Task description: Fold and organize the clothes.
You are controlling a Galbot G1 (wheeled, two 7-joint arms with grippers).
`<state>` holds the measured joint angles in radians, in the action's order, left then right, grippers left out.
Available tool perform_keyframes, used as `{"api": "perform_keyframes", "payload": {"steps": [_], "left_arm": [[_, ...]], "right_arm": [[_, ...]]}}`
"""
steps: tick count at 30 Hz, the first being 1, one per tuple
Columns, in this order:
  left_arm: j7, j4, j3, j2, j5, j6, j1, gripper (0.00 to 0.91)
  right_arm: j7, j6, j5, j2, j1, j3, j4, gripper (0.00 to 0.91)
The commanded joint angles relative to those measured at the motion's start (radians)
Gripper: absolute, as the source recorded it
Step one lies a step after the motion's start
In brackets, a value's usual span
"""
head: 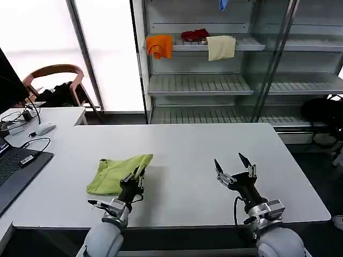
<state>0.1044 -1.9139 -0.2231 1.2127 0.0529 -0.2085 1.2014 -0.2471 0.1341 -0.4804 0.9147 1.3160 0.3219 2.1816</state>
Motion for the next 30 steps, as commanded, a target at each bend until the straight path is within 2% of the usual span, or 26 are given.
{"api": "perform_keyframes", "payload": {"steps": [1, 6, 9, 12, 13, 14, 16, 22, 30], "left_arm": [[0.143, -0.113, 0.129, 0.025, 0.014, -0.048, -0.078, 0.907], [0.181, -0.236, 0.064, 0.019, 0.067, -0.044, -0.064, 0.907], [0.122, -0.328, -0.068, 0.008, 0.049, -0.047, 0.000, 0.907], [0.066, -0.381, -0.227, -0.015, 0.000, 0.010, 0.122, 0.907], [0.056, -0.404, -0.278, -0.015, 0.004, -0.010, 0.153, 0.907], [0.055, -0.428, -0.314, -0.016, 0.008, -0.030, 0.188, 0.907], [0.056, -0.471, -0.385, -0.009, 0.055, -0.036, 0.252, 0.907], [0.019, -0.497, -0.481, 0.035, 0.128, -0.032, 0.340, 0.907], [0.017, -0.488, -0.460, 0.071, 0.130, -0.037, 0.350, 0.907]], "right_arm": [[0.004, 0.038, 0.004, 0.015, -0.054, -0.042, -0.025, 0.907], [0.017, 0.101, 0.000, 0.067, -0.149, -0.147, -0.070, 0.907], [-0.004, 0.160, -0.007, 0.134, -0.245, -0.272, -0.112, 0.907], [-0.025, 0.234, -0.046, 0.189, -0.352, -0.399, -0.158, 0.907], [-0.054, 0.290, -0.086, 0.215, -0.393, -0.445, -0.177, 0.907], [-0.084, 0.301, -0.114, 0.226, -0.408, -0.461, -0.187, 0.907], [-0.142, 0.373, -0.146, 0.266, -0.452, -0.504, -0.227, 0.907], [-0.216, 0.424, -0.185, 0.334, -0.475, -0.560, -0.285, 0.907], [-0.203, 0.423, -0.172, 0.403, -0.501, -0.582, -0.399, 0.907]]}}
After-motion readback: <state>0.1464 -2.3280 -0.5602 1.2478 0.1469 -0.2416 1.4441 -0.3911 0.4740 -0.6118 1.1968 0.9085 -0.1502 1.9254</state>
